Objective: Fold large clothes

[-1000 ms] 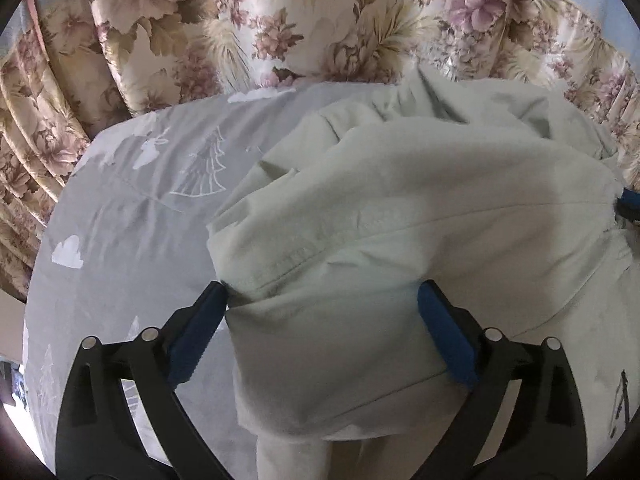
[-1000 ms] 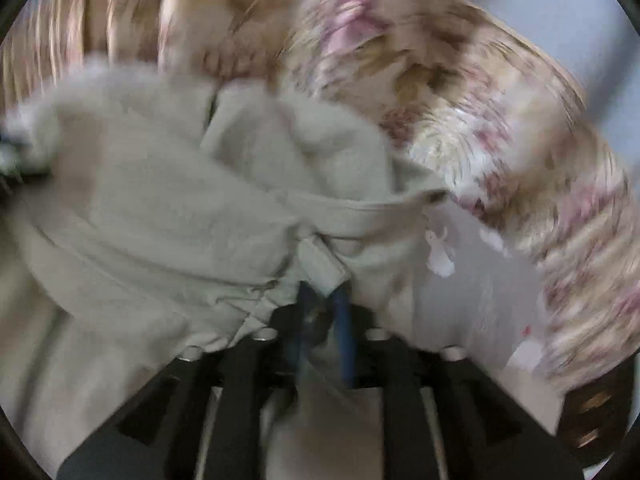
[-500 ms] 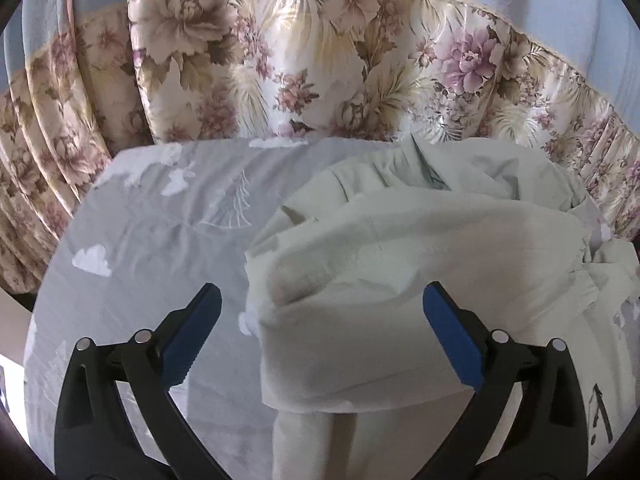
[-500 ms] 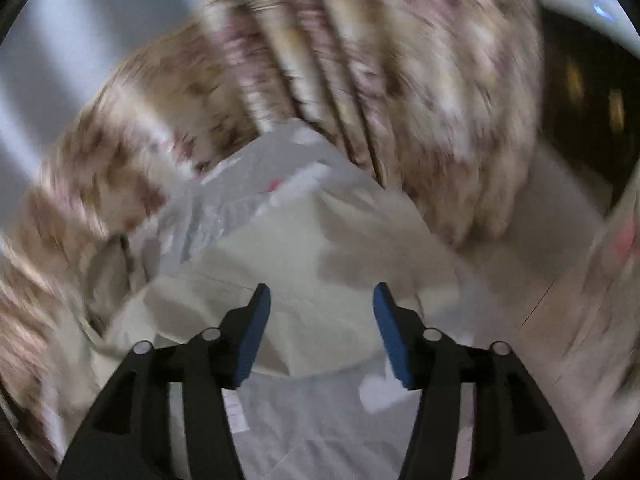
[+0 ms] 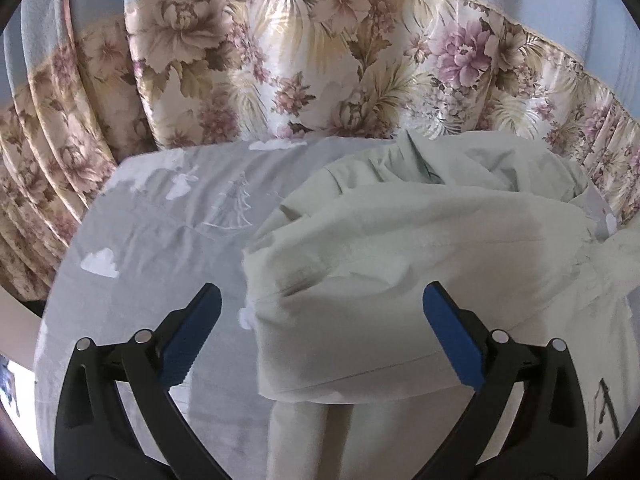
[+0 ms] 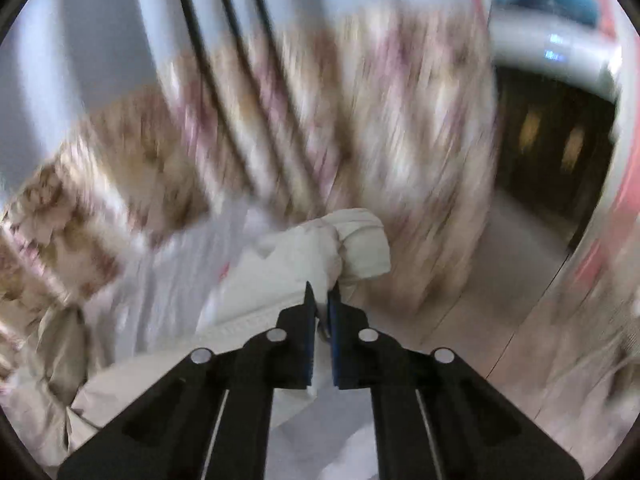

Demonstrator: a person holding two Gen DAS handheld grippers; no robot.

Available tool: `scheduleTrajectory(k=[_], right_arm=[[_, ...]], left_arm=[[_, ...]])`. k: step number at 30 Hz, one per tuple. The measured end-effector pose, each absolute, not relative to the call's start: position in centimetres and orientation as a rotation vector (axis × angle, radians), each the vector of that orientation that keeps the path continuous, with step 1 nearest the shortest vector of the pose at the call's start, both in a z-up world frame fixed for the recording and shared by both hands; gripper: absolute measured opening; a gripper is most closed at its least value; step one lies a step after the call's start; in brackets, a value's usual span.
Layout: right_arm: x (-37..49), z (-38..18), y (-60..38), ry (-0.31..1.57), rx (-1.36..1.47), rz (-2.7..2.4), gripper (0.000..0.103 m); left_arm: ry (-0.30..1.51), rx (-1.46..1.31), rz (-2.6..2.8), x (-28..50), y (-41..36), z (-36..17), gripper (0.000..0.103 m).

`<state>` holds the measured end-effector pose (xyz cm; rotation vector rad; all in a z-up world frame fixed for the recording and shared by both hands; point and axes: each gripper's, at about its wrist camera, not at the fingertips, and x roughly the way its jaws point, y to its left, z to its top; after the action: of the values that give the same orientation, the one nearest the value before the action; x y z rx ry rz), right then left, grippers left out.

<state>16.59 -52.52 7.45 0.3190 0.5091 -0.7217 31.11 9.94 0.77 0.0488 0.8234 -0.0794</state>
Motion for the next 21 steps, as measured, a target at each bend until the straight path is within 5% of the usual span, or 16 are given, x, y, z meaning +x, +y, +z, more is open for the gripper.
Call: scheduleTrajectory(k=[3, 5, 7, 17, 21], right_arm=[[16.9, 9.6, -54.6, 0.615, 0.276, -0.725, 0.023], [16.5, 8.9, -56.1, 0.644, 0.262, -0.797, 0.058], [15.2, 7.8, -57.8, 0.644, 0.340, -0.795, 0.069], [11.2, -3.7, -61.2, 0.656, 1.056, -0.623, 0.069], [12.7, -6.2, -61.3, 0.666, 1.134, -0.610, 0.069]], left_arm=[[0.816, 0.072, -0.068, 31.1, 10.2, 0.9, 0.100], [0.819, 0.062, -0.068, 31.3, 10.3, 0.7, 0.100], [0.833, 0.043, -0.074, 31.5, 10.3, 0.3, 0.100], [0.854, 0.073, -0.089, 31.3, 9.4, -0.4, 0.100], [0.852, 0.069, -0.080, 31.3, 9.8, -0.2, 0.100]])
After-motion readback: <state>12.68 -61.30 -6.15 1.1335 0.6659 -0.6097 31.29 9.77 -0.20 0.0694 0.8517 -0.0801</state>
